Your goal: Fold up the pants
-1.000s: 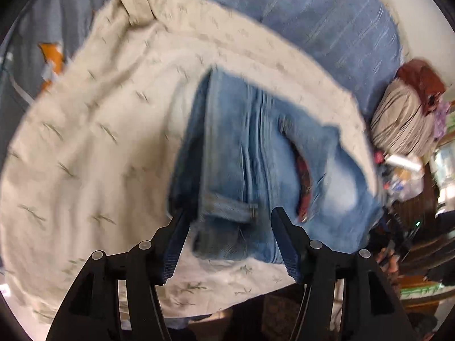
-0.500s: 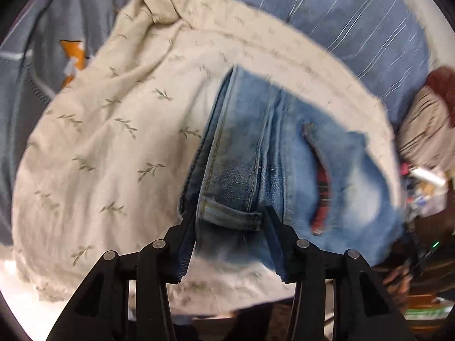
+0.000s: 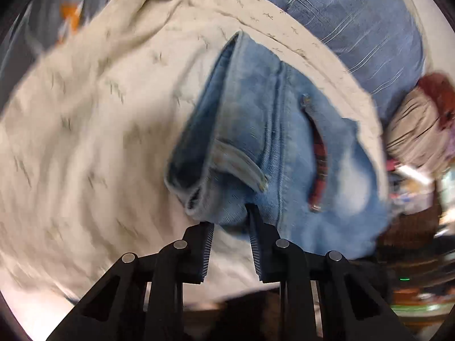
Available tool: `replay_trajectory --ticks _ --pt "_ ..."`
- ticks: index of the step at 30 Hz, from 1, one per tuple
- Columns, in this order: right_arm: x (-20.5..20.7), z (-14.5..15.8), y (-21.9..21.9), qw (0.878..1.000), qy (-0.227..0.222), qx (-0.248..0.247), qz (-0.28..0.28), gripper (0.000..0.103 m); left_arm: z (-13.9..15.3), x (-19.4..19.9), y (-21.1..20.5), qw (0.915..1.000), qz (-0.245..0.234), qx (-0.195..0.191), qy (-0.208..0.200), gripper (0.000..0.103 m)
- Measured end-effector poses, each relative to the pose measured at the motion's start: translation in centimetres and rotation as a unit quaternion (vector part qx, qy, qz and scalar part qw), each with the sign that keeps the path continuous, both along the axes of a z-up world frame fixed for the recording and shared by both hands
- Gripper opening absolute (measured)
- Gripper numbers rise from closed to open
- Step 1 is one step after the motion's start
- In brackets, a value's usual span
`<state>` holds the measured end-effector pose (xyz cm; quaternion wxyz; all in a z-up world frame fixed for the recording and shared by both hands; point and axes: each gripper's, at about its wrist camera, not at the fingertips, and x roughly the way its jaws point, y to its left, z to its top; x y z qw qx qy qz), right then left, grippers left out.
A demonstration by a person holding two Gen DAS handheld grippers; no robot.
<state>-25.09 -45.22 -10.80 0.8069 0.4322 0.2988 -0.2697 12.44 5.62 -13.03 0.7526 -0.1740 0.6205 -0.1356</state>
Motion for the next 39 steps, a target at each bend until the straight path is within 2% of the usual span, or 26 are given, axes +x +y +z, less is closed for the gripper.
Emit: replay_trajectory --ticks 1,2,5,8,10,14,16,18,20,24,26,29,31,34,36,39 --pt "-0.1 -0.2 -0.1 1.000 -0.001 0.003 -0.004 0.066 -1.2 0.4 -0.3 0.9996 -0.003 0.019 0.019 0.024" --pt "-0.3 -0.5 -0.2 1.000 -0.006 0.012 -0.007 0.066 -1.7 0.4 -0.5 0.9993 -0.003 0.022 0.030 0.024" --pt "-0.4 -2.2 -0.8 0.998 -0.027 0.051 -0.014 0.066 -1.3 0.0 -0.2 0.9997 -0.014 0.011 0.016 0.026" --pt "-0.2 -4.4 -1.3 0.994 -0.053 0.092 -0.017 0.066 0.4 -1.3 0.7 0.9983 -0.058 0.005 -0.011 0.029" --pt "0.0 -5.6 -1.5 0.991 -0.068 0.109 -0.021 0.066 2.0 -2.2 0.8 0.9949 -0.095 0.015 -0.030 0.029" --pt "0.6 -6.7 -1.6 0.985 -0.136 0.109 -0.012 0.066 6.3 -3.0 -1.7 0.9824 -0.151 0.066 -0.088 0.038" --pt "0.9 -7.0 -1.6 0.982 -0.156 0.103 -0.010 0.066 8.4 -2.8 -5.2 0.9701 -0.189 0.090 -0.123 0.047" --pt "0.9 -7.0 -1.6 0.980 -0.171 0.099 -0.009 0.061 10.1 -2.4 -9.7 0.9542 -0.233 0.111 -0.151 0.062" --pt "0.7 -6.7 -1.6 0.978 -0.186 0.091 -0.004 0.059 11.3 -2.4 -15.8 0.9338 -0.286 0.133 -0.169 0.063" --pt "0.7 -6.4 -2.2 0.975 -0.203 0.088 0.010 0.059 9.8 -1.2 -30.3 0.8821 -0.405 0.171 -0.170 0.063" --pt "1.2 -6.7 -2.5 0.975 -0.200 0.095 0.012 0.059 8.6 -1.2 -38.0 0.8559 -0.460 0.174 -0.160 0.062" --pt "1.7 -7.3 -2.9 0.975 -0.192 0.108 0.017 0.060 6.4 -1.1 -46.8 0.8313 -0.513 0.163 -0.139 0.062" --pt "1.8 -7.6 -3.0 0.975 -0.188 0.113 0.022 0.061 5.4 -1.0 -51.5 0.8202 -0.532 0.163 -0.132 0.062" --pt "2.2 -7.7 -3.2 0.977 -0.180 0.113 0.028 0.061 3.4 -0.2 -56.6 0.8166 -0.541 0.164 -0.115 0.062" --pt "2.3 -7.7 -3.3 0.977 -0.179 0.114 0.032 0.061 1.7 0.3 -58.5 0.8158 -0.544 0.169 -0.098 0.062" --pt "2.5 -7.7 -3.3 0.978 -0.173 0.109 0.038 0.062 -0.4 1.3 -61.1 0.8198 -0.539 0.172 -0.088 0.062"
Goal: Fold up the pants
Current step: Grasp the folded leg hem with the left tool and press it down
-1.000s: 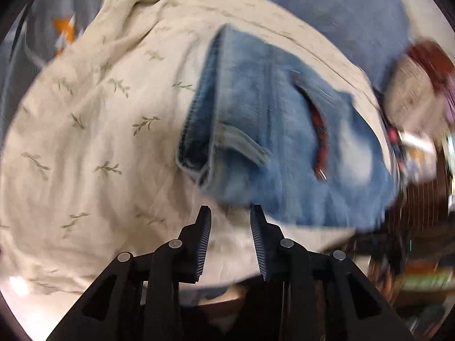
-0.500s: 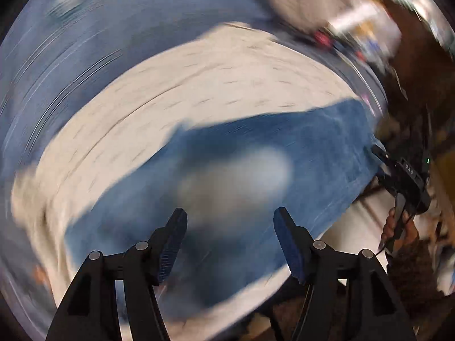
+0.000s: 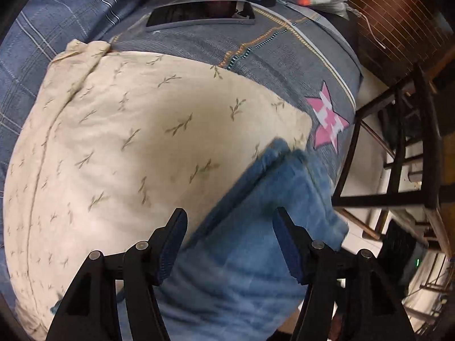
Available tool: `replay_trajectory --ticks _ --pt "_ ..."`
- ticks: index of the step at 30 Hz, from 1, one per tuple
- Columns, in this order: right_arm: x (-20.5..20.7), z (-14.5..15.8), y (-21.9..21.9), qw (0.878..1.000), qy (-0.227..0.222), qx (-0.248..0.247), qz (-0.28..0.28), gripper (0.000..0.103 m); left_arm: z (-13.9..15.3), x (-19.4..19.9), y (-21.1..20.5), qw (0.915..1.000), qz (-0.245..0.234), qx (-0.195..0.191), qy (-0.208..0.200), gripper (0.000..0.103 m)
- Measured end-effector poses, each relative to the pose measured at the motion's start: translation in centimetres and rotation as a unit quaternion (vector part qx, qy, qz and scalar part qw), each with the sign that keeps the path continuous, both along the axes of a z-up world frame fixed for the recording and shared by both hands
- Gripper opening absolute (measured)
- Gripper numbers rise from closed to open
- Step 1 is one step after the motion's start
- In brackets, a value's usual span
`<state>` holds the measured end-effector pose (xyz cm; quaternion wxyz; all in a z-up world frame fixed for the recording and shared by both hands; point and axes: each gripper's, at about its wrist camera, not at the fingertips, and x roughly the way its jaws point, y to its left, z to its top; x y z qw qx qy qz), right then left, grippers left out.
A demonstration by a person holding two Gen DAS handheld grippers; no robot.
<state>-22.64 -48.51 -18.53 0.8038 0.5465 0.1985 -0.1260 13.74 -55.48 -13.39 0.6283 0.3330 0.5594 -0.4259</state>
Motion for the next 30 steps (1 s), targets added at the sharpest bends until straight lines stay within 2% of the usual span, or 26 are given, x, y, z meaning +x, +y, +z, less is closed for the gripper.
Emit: replay_trajectory --ticks 3,5,7,8,10,11,13,14,15,16,17,21,26,30 --pt "0.5 -0.1 -0.1 1.000 0.008 -0.004 0.005 0.063 -2.1 0.6 -1.1 0.9997 0.004 -0.008 0.024 0.063" --pt "0.8 -0.3 -0.1 1.000 0.009 0.002 0.005 0.064 -3.9 0.8 -2.4 0.9995 0.002 0.004 0.030 0.064" --pt "0.8 -0.5 -0.2 1.000 0.007 0.004 0.003 0.064 -4.6 0.3 -2.5 0.9998 -0.010 -0.003 0.016 0.072" --pt "0.8 -0.4 -0.2 1.000 0.007 0.004 0.002 0.064 -4.7 -0.2 -2.6 0.9996 -0.020 -0.010 0.019 0.080" --pt "0.5 -0.3 -0.2 1.000 0.006 0.000 -0.007 0.059 -5.2 -0.8 -2.7 0.9993 -0.033 -0.010 0.016 0.080" --pt "0.4 -0.3 -0.2 1.000 0.007 0.000 -0.011 0.055 -5.1 -1.3 -2.6 0.9990 -0.041 -0.013 0.009 0.077" --pt "0.2 -0.1 -0.1 1.000 0.013 -0.006 -0.019 0.045 -4.6 -2.5 -2.1 0.9979 -0.061 -0.018 -0.012 0.058" --pt "0.0 0.1 0.0 1.000 0.017 -0.014 -0.022 0.036 -4.4 -2.8 -1.9 0.9973 -0.066 -0.019 -0.027 0.039" --pt "-0.2 0.5 0.1 0.999 0.020 -0.026 -0.025 0.029 -4.2 -2.9 -1.6 0.9969 -0.070 -0.020 -0.031 0.026" --pt "-0.6 0.9 0.2 0.999 0.022 -0.036 -0.026 0.019 -3.9 -2.8 -1.3 0.9970 -0.068 -0.024 -0.030 0.021" --pt "-0.8 1.6 0.4 0.998 0.024 -0.049 -0.028 0.016 -3.5 -2.4 -0.9 0.9973 -0.060 -0.034 -0.024 0.013" --pt "-0.6 3.9 1.2 0.994 0.028 -0.105 -0.018 0.013 -1.4 -2.3 0.6 0.9966 -0.046 -0.068 -0.005 0.008" --pt "-0.3 5.5 1.8 0.992 0.023 -0.126 -0.016 0.011 1.2 -2.9 2.7 0.9939 -0.041 -0.101 -0.012 0.008" --pt "0.3 8.4 3.5 0.982 0.036 -0.185 -0.011 0.011 4.0 -2.0 5.3 0.9922 -0.022 -0.123 -0.007 0.008"
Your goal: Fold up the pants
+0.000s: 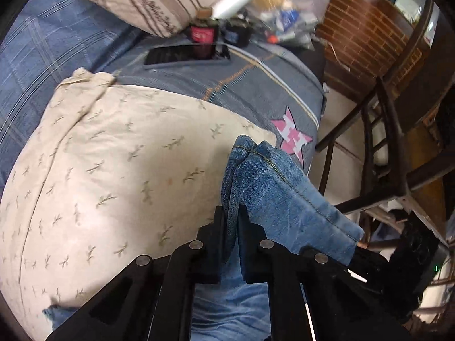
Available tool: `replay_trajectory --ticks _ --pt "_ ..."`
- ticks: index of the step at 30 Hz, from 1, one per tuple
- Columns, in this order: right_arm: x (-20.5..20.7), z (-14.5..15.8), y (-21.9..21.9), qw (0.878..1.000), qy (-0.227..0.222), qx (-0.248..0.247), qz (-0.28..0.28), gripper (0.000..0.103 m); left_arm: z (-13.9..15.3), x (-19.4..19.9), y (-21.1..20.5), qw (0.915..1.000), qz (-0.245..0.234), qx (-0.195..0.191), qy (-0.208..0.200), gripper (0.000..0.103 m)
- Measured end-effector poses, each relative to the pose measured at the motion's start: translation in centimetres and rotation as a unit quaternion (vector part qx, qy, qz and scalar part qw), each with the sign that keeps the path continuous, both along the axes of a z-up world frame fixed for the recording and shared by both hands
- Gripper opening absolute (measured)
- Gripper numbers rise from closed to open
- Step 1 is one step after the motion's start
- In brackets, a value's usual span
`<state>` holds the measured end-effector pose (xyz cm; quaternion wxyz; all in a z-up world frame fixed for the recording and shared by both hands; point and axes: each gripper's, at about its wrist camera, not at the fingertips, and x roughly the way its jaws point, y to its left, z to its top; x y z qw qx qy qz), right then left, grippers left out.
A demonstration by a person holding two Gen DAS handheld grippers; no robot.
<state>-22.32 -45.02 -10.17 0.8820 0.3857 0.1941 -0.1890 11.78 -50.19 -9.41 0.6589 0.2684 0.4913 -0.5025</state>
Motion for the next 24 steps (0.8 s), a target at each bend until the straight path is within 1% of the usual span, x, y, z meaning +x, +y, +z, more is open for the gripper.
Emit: replay_trajectory --ticks 2,4,6,10,13,16,17,18,19,20,21,22,23,24 --pt "0.6 2.1 1.6 0.998 0.018 -0.054 0.001 0.010 1.2 0.7 1.3 0.9999 0.010 -0.011 0.007 0.008" --pt "1.5 3.8 3.2 0.994 0.033 -0.104 0.006 0.010 2.2 1.4 2.8 0.9995 0.020 -0.021 0.010 0.008" --pt "2.4 5.3 5.1 0.989 0.036 -0.141 0.024 0.010 2.9 2.0 4.2 0.9992 0.031 -0.026 0.006 0.008" --pt "4.8 6.7 8.5 0.980 0.036 -0.184 0.068 0.010 3.9 3.9 7.7 0.9968 0.068 -0.037 0.019 0.008" --pt "6.9 7.4 11.5 0.972 0.033 -0.205 0.112 0.010 4.7 5.7 11.5 0.9932 0.102 -0.046 0.031 0.008" --pt "9.4 7.6 15.0 0.960 0.039 -0.225 0.162 0.012 4.8 7.4 16.3 0.9874 0.143 -0.051 0.044 0.009" --pt "10.1 7.5 16.3 0.955 0.044 -0.230 0.180 0.015 4.6 8.1 18.5 0.9841 0.163 -0.051 0.047 0.009" --pt "11.0 7.2 17.6 0.949 0.053 -0.237 0.200 0.015 4.4 8.7 19.9 0.9814 0.179 -0.049 0.049 0.009" --pt "11.8 6.6 18.9 0.943 0.061 -0.244 0.216 0.020 4.0 9.3 21.9 0.9769 0.201 -0.046 0.057 0.009" --pt "12.7 5.9 20.4 0.937 0.073 -0.247 0.236 0.030 3.3 10.3 24.3 0.9694 0.231 -0.041 0.073 0.010" --pt "13.8 5.0 22.0 0.928 0.092 -0.248 0.261 0.036 2.8 11.0 26.1 0.9622 0.255 -0.038 0.087 0.011" --pt "14.5 4.3 23.1 0.921 0.108 -0.255 0.273 0.047 2.3 11.6 27.8 0.9543 0.279 -0.035 0.100 0.011" --pt "15.1 3.5 24.5 0.913 0.125 -0.264 0.286 0.052 1.6 12.2 30.3 0.9428 0.310 -0.035 0.118 0.011" --pt "15.8 2.5 26.2 0.899 0.147 -0.272 0.309 0.052 1.4 12.5 31.6 0.9357 0.326 -0.038 0.129 0.011"
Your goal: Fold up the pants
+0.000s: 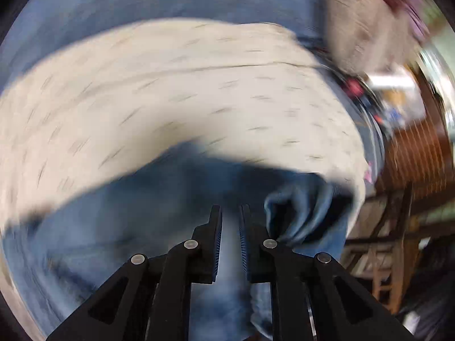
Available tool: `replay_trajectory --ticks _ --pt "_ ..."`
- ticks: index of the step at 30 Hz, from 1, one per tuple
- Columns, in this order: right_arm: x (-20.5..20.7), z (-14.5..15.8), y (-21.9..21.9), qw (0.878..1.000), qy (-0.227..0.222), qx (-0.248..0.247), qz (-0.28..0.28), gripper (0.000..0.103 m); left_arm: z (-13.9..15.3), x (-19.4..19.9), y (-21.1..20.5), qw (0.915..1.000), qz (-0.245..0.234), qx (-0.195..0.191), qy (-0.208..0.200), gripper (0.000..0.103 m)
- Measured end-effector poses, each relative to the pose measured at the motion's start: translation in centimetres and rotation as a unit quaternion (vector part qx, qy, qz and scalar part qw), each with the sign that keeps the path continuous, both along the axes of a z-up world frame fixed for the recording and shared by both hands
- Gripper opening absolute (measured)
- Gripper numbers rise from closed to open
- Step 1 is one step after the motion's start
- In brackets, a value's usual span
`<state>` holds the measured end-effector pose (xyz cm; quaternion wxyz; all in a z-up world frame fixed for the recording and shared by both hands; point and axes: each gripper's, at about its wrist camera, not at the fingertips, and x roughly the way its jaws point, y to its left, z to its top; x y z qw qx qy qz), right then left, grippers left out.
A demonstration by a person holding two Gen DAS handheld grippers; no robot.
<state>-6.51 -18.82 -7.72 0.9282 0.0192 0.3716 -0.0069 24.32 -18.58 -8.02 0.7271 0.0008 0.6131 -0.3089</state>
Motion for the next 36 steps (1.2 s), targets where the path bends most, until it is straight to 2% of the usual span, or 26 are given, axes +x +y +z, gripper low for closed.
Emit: replay_trajectory --ticks 2,4,6,8,10,11,12,14,16,19,22,23,24,25,26,27,29,30,31,32,33,34,35,36 --pt "0.2 -0.8 2.2 0.999 0.024 -0.013 0.031 0.052 -0.3 0.3 3.7 0.9990 0.039 -0.014 0.016 0.012" --pt "-0.8 -0.2 3.6 0.998 0.014 -0.025 0.053 0.052 -0.2 0.1 7.1 0.9958 0.070 -0.049 0.033 0.019" --pt "-2.5 1.4 3.8 0.998 -0.013 -0.031 0.057 0.057 0.1 -0.7 9.6 0.9916 0.092 -0.083 0.038 0.034" --pt "-4.0 2.7 2.2 0.999 -0.034 -0.008 0.032 0.074 0.4 -1.7 11.1 0.9883 0.102 -0.107 0.038 0.042" --pt "-5.6 3.7 -1.5 0.997 -0.049 0.051 -0.027 0.080 0.5 -3.3 11.6 0.9856 0.094 -0.135 0.040 0.048" --pt "-6.1 3.7 -3.8 0.993 -0.050 0.088 -0.061 0.080 0.6 -4.0 11.5 0.9855 0.088 -0.140 0.037 0.052" --pt "-6.3 3.5 -5.8 0.988 -0.047 0.117 -0.086 0.080 0.5 -4.6 11.1 0.9867 0.080 -0.138 0.031 0.056" --pt "-6.7 2.6 -10.2 0.970 -0.038 0.190 -0.144 0.082 0.2 -5.3 9.7 0.9913 0.068 -0.112 0.010 0.057" --pt "-6.1 2.0 -12.9 0.957 -0.041 0.237 -0.164 0.082 -0.4 -6.0 8.2 0.9944 0.057 -0.089 0.007 0.057" --pt "-3.8 1.3 -15.7 0.948 -0.042 0.263 -0.173 0.082 -1.7 -7.4 7.3 0.9930 0.044 -0.101 0.041 0.057" --pt "-0.1 -0.2 -17.5 0.947 -0.024 0.273 -0.171 0.082 -3.4 -7.6 6.6 0.9955 0.052 -0.065 0.046 0.056" --pt "0.9 -0.8 -18.2 0.946 -0.017 0.273 -0.173 0.082 -4.0 -7.4 6.6 0.9955 0.063 -0.050 0.049 0.051" --pt "2.3 -1.7 -18.7 0.947 -0.005 0.266 -0.181 0.080 -4.1 -7.3 6.5 0.9954 0.069 -0.045 0.049 0.039" --pt "3.1 -2.5 -18.9 0.948 0.007 0.265 -0.175 0.056 -3.8 -7.3 6.5 0.9956 0.074 -0.038 0.044 0.033" --pt "4.2 -2.9 -18.7 0.951 0.025 0.264 -0.158 0.021 -3.2 -7.3 6.6 0.9957 0.075 -0.036 0.039 0.025" --pt "4.6 -2.3 -18.2 0.958 0.030 0.240 -0.154 0.022 -2.6 -7.2 6.6 0.9957 0.075 -0.040 0.036 0.025" --pt "4.0 -0.1 -16.5 0.974 -0.007 0.191 -0.121 0.020 -1.2 -7.5 7.2 0.9955 0.077 -0.052 0.019 0.025" --pt "3.7 1.2 -15.4 0.983 -0.030 0.141 -0.112 0.020 -1.0 -7.5 7.3 0.9959 0.080 -0.042 0.008 0.025" --pt "3.7 1.5 -15.0 0.986 -0.035 0.119 -0.109 0.020 -1.4 -7.6 7.3 0.9963 0.085 -0.014 -0.002 0.026" --pt "4.3 1.1 -14.7 0.990 -0.023 0.088 -0.108 0.020 -2.1 -7.9 7.2 0.9962 0.087 0.005 -0.004 0.026" --pt "5.4 -0.4 -14.5 0.992 0.009 0.044 -0.114 0.020 -3.2 -8.2 6.9 0.9963 0.084 0.016 0.003 0.026" --pt "6.1 -1.9 -14.5 0.992 0.037 0.022 -0.115 0.023 -3.6 -8.5 7.1 0.9964 0.083 0.015 0.006 0.026" --pt "6.6 -3.0 -14.5 0.992 0.053 0.014 -0.113 0.026 -3.5 -9.0 7.3 0.9966 0.082 0.013 0.001 0.026" --pt "6.0 -2.4 -14.6 0.992 0.036 0.018 -0.119 0.030 -3.0 -9.8 7.6 0.9972 0.071 0.016 -0.014 0.026"
